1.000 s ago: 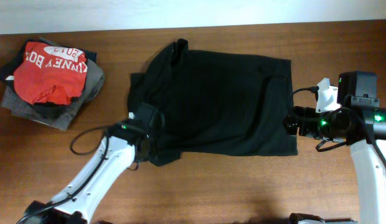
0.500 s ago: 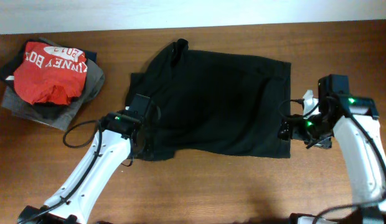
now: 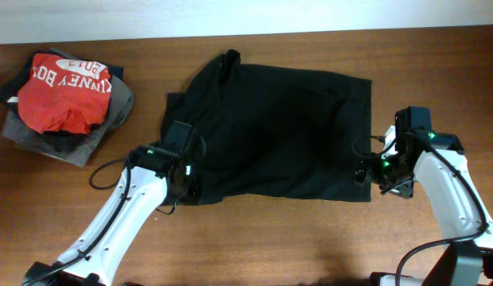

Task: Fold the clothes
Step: 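Move both grippers to the shirt's bottom corners and grasp them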

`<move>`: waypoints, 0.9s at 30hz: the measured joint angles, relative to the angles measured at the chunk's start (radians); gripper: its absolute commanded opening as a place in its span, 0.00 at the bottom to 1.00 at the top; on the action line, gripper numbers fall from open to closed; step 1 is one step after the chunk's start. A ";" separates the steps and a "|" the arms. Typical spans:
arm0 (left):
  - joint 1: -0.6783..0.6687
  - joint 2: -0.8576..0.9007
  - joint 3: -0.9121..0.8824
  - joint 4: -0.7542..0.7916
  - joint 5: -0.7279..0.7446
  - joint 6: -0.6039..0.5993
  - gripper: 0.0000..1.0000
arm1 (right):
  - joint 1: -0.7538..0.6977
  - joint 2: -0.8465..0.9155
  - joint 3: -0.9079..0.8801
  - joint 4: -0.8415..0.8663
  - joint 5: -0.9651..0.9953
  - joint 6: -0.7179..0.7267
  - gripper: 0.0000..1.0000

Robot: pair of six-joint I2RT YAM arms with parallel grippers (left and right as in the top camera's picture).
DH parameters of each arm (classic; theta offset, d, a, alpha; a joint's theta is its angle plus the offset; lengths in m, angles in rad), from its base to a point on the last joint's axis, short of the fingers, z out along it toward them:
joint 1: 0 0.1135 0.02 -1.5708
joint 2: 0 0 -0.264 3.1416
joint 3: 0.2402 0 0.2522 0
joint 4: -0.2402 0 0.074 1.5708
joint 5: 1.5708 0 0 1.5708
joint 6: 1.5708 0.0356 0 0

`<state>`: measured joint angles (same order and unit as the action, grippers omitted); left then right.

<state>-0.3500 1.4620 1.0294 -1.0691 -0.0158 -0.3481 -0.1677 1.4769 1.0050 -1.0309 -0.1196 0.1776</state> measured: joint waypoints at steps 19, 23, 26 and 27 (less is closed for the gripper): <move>0.000 -0.001 -0.277 0.381 0.108 -0.003 0.39 | 0.000 0.000 -0.042 0.119 0.003 0.014 0.83; 0.000 -0.001 -0.323 0.445 0.065 -0.002 0.42 | 0.000 0.000 -0.042 0.129 0.003 0.014 0.83; 0.000 -0.001 -0.352 0.489 0.048 -0.003 0.44 | 0.000 0.000 -0.042 0.136 0.003 0.014 0.83; 0.000 -0.001 -0.358 0.504 0.045 -0.002 0.44 | 0.000 0.000 -0.042 0.138 0.003 0.014 0.83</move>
<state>-0.3500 1.4609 0.6716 -0.5652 0.0288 -0.3504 -0.1677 1.4769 0.9627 -0.8928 -0.1165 0.1913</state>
